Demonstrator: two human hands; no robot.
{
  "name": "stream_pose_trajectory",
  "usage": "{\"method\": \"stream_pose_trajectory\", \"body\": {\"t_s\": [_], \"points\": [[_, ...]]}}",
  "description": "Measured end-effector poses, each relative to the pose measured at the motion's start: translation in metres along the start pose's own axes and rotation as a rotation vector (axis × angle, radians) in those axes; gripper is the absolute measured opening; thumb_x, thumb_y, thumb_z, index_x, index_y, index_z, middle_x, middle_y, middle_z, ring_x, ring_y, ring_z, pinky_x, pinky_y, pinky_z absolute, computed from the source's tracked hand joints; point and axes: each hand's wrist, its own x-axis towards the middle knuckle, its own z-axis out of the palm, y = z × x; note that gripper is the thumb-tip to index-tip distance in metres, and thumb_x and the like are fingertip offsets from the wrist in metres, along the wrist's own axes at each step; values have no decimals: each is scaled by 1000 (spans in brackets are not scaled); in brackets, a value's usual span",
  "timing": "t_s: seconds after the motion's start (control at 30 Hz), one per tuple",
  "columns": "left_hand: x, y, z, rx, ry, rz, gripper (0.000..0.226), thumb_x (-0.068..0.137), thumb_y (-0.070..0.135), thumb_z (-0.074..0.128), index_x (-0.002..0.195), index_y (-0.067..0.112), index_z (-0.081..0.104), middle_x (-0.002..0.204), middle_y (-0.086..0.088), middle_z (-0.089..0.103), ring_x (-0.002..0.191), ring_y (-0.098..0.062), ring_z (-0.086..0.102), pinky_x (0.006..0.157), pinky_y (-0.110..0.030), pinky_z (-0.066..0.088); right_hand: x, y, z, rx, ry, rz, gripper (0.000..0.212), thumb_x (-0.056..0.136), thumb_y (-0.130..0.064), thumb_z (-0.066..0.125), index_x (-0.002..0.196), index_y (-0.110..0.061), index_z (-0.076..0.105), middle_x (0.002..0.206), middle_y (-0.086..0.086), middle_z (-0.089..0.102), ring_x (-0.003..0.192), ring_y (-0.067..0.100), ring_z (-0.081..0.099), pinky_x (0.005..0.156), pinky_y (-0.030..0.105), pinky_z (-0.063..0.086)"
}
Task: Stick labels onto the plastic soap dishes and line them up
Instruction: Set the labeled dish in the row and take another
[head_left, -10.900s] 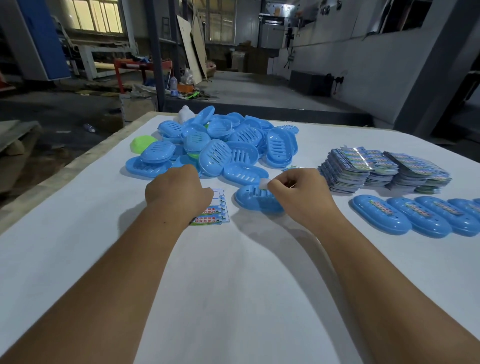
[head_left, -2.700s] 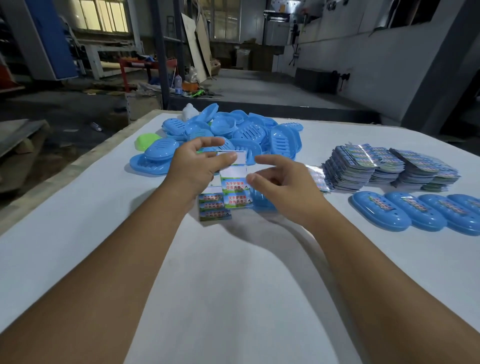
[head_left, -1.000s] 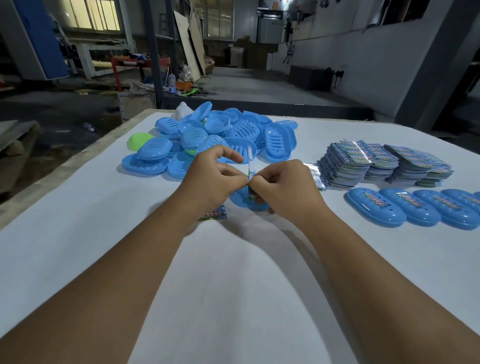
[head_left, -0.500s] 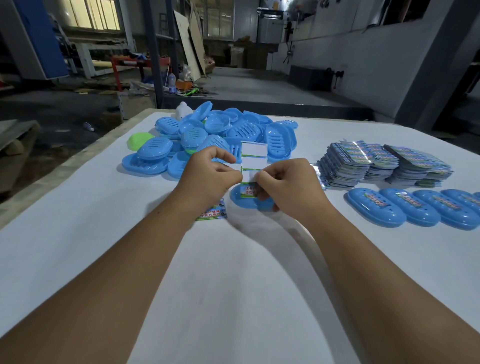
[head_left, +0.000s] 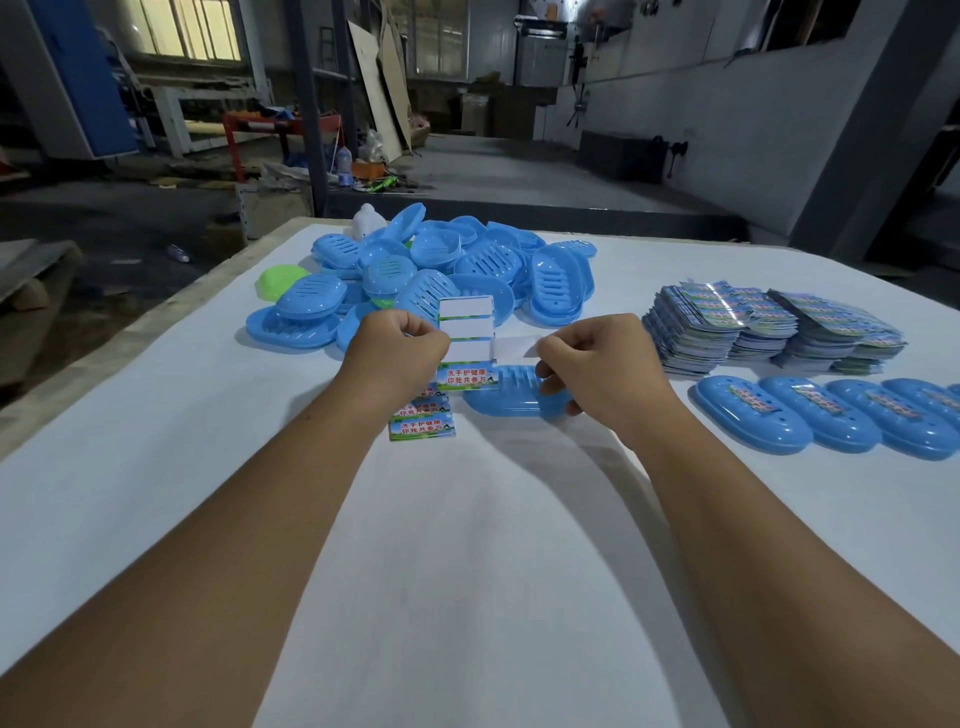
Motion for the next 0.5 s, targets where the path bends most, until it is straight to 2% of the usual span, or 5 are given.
{"method": "stream_pose_trajectory", "body": {"t_s": [0.17,0.3,0.4,0.5], "points": [[-2,-2,-1,218,41,44,11,79,30,57,77,21,63,76,1,69,79,-23,69,74,-45,60,0,0,0,-30,-7,17,21,82,-15,63,65,-10,74,61,1,72,53,10,71,42,22,48],[-3,-2,-4,370,74,67,12,79,32,53,79,23,60,83,1,68,84,-25,67,78,-46,58,0,1,1,-60,-22,26,21,82,-15,61,68,-7,75,61,2,73,54,9,71,43,24,52],[3,-4,-13,556,55,23,18,85,32,50,94,20,62,94,-3,67,93,-28,65,82,-42,56,2,1,0,-69,3,34,22,81,-16,60,67,-7,75,60,0,72,53,8,70,43,23,52],[6,-6,-23,840,-30,8,16,84,30,51,92,18,60,90,-4,64,87,-27,60,66,-33,46,1,1,0,-63,-2,35,23,82,-18,61,65,-11,74,59,0,72,52,9,70,42,23,51]]}}
